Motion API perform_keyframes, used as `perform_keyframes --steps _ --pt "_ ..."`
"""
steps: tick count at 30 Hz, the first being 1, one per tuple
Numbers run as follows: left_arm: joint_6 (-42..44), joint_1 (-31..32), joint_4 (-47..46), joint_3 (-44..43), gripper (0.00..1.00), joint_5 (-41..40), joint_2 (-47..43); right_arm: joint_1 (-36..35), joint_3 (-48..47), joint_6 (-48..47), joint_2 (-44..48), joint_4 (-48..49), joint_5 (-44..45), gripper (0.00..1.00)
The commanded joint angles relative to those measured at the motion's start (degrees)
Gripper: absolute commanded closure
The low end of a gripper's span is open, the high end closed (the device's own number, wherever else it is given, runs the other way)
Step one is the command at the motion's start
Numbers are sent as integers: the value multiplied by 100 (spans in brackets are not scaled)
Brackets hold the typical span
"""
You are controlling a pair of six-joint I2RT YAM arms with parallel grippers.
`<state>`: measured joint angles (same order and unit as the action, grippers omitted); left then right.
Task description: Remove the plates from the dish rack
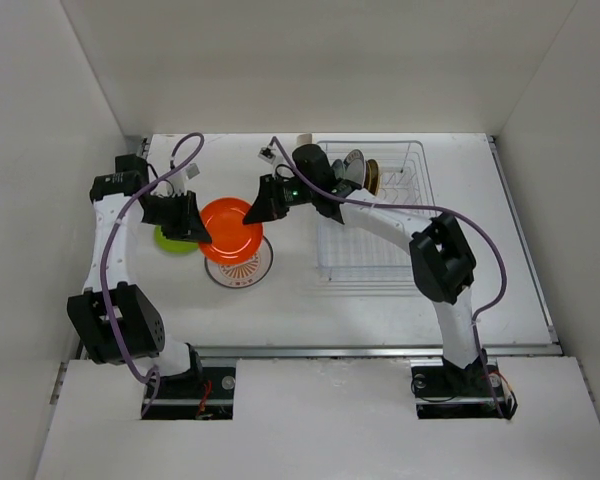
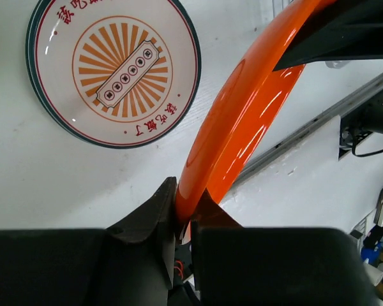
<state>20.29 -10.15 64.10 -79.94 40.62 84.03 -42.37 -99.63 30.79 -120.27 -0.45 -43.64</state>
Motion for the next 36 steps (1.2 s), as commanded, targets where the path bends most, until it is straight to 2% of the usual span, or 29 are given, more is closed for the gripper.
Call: perform_keyframes --steps 1,5,6,7,8,10,12,15,19,20,24,29,33,36 --pt "80 66 -90 -74 100 455 -1 -175 -223 261 135 616 -532 100" --pt "185 66 112 -126 100 455 -1 -175 -223 261 135 563 -471 100" --pt "107 -12 112 -127 100 455 -53 -175 -223 261 135 468 -366 95" --pt "37 -65 112 -188 100 455 -53 -175 -223 261 135 414 -313 85" --pt "-138 -170 112 -249 100 455 -53 -175 -223 261 135 344 -312 67" --pt "-306 -224 112 -328 100 455 8 -175 -328 261 135 117 -41 47" --pt "-368 -346 165 -329 100 664 60 -175 -477 261 74 -130 144 34" --pt "-430 -548 165 -268 100 719 61 -123 -653 261 73 -412 381 19" --pt "-631 -1039 -28 -215 100 597 368 26 -601 480 477 -771 1583 4" --pt "-736 -1163 -107 -276 100 526 464 140 -601 551 565 -894 2213 4" --pt "-1420 -1682 -836 -381 100 -70 948 299 -601 604 1144 -1606 3369 4" --pt "-1942 -1657 -1715 -504 100 -975 1431 299 -408 104 1638 -1713 3757 4" --pt "-2003 -1586 -1883 -777 100 -1747 1818 299 -408 -64 1700 -2099 3995 4" --pt "-2003 -1586 -1997 -839 100 -2040 2081 299 -338 -64 1840 -2161 4152 4"
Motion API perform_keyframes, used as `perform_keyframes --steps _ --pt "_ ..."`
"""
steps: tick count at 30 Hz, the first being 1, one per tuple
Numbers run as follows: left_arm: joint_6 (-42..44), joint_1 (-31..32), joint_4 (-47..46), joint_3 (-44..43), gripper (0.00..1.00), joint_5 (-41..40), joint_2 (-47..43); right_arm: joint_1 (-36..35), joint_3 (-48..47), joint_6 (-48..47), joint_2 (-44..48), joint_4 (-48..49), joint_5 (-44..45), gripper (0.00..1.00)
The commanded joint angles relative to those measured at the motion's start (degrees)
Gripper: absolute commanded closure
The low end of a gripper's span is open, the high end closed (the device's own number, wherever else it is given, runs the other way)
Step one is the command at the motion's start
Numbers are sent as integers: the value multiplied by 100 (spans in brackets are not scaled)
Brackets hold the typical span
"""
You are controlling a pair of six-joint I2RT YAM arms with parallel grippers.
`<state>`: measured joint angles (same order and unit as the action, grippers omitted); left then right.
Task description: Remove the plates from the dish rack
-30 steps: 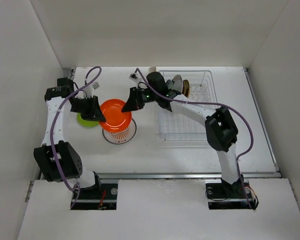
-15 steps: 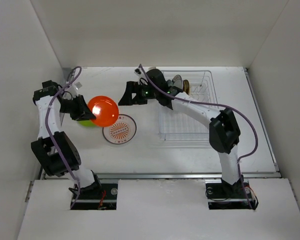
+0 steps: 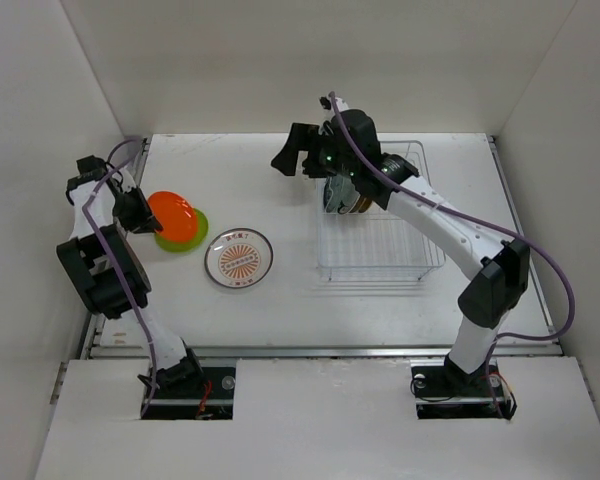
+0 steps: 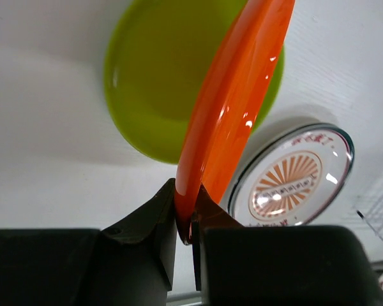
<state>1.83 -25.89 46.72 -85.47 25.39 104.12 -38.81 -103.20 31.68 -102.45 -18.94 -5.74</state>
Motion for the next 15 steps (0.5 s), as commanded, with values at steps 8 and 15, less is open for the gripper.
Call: perform_keyframes --steps 8,15 --pt "99 -13 267 -681 94 -465 855 -57 72 -258 252 -365 424 4" --pt "423 233 785 -944 60 -746 1128 -57 256 -312 524 -523 871 4"
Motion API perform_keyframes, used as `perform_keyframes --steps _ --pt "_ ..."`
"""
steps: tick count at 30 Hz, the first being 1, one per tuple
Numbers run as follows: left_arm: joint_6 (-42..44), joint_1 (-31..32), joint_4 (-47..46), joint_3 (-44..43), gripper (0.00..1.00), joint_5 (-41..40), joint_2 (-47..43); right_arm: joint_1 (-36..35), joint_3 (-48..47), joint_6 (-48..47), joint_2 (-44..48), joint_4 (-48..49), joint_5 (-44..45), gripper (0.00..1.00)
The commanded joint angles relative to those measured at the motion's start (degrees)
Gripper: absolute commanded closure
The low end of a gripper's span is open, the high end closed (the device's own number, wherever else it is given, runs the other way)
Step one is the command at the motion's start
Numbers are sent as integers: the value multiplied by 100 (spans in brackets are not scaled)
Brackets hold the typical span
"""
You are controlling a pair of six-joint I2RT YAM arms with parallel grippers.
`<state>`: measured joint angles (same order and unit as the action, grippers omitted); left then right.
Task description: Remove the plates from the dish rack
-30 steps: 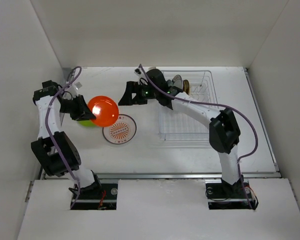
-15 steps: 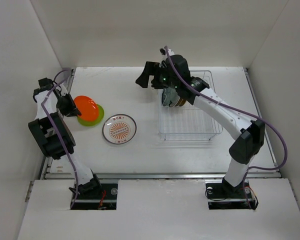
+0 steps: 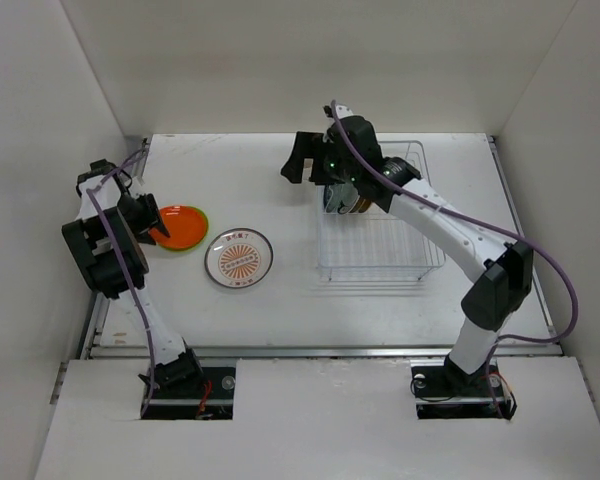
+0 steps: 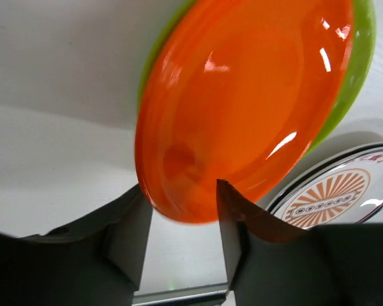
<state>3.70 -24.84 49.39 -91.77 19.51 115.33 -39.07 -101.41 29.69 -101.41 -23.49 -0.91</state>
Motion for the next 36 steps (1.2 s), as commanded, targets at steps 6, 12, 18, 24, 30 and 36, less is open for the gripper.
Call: perform_keyframes --steps 6,12,18,24,30,36 --pt "500 419 888 -710 48 -641 86 -31 77 -7 850 -516 1653 0" --pt "552 419 1029 -843 38 -764 -54 522 139 45 1114 -1113 2692 0" --pt "552 419 1082 -826 33 -711 -765 1621 191 124 1045 -1536 2481 0" --pt "666 419 1029 -369 33 -351 -1855 2166 191 -42 570 -1598 1973 3" --pt "842 419 1029 158 32 -413 -2532 2167 674 -332 226 -1080 1322 34" --pt "895 419 1029 536 32 -588 -2840 2167 974 -333 -106 -736 978 37"
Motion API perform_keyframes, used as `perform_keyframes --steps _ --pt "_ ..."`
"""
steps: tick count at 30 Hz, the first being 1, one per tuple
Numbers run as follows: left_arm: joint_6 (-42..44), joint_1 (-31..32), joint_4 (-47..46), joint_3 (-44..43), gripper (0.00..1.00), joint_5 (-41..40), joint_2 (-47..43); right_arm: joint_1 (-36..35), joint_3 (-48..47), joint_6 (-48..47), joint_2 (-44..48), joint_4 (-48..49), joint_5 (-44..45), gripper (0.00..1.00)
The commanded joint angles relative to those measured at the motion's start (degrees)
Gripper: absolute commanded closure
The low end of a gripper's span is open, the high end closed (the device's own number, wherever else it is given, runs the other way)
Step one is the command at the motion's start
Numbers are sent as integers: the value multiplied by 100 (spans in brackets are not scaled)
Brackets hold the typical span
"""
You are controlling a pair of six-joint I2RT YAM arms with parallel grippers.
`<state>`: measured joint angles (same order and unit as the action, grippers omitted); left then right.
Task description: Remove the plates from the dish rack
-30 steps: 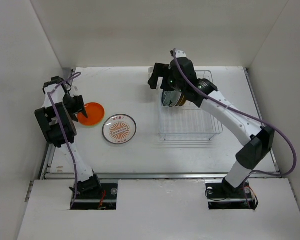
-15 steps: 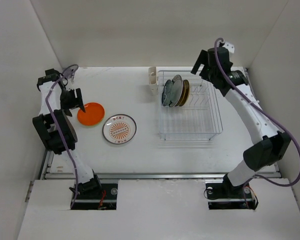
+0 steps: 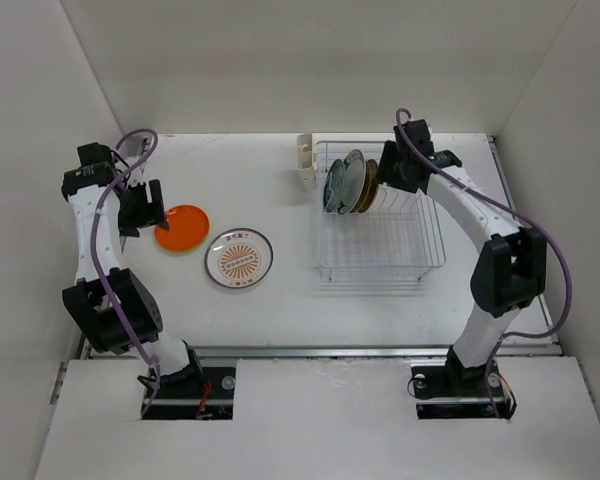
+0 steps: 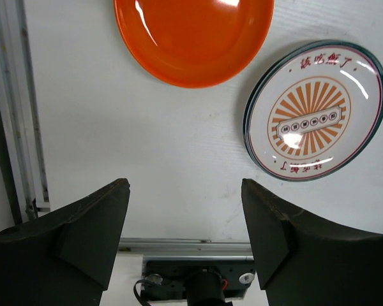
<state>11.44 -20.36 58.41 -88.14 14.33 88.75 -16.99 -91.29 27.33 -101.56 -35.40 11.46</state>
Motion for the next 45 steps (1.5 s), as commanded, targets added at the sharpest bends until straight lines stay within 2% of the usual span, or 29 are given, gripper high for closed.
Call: perform_keyframes --steps 1,4,7,11,12,15,21,30,33,36,39,40,41,42,44,45 --pt "121 -29 127 174 32 -70 -235 -41 -99 -96 -153 455 -311 38" --pt "121 -29 127 174 32 -9 -235 -41 -170 -96 -417 507 -311 43" --pt "121 -29 127 174 32 -9 -235 -41 -381 -96 -697 508 -311 52" --pt "69 -29 127 279 32 -9 -235 -94 -609 -44 -996 438 -40 72" --pt "69 -29 127 280 32 -9 -235 -146 -662 -44 -997 437 13 83" --pt "69 -29 127 332 32 -9 -235 -199 -846 -44 -1050 227 242 100" --pt "69 -29 127 332 32 44 -288 -550 -1321 -44 -419 -659 1576 100" --pt "69 -29 188 227 32 158 -394 -612 -2428 -368 188 -2410 3808 100" --pt "7 -29 136 227 32 158 -499 -840 -2578 -369 513 -2481 3872 100" --pt "-107 -29 65 280 32 158 -552 -1480 -2491 -709 743 -1929 3312 100" --pt "-107 -29 65 280 32 211 -552 -2236 -2131 -1115 822 -1007 1969 100" --pt "-107 -29 65 280 32 159 -552 -2351 -2000 -1116 770 -700 1460 100" --pt "-107 -29 65 280 32 158 -552 -2483 -1763 -1116 769 -375 228 100" --pt "-107 -29 135 280 32 263 -552 -2484 -1692 -1116 578 220 -402 100" --pt "77 -29 267 227 32 797 -630 -2642 -1691 -959 322 681 -1797 100" --pt "173 -29 328 157 32 1052 -631 -2642 -1795 -880 42 979 -2075 100"
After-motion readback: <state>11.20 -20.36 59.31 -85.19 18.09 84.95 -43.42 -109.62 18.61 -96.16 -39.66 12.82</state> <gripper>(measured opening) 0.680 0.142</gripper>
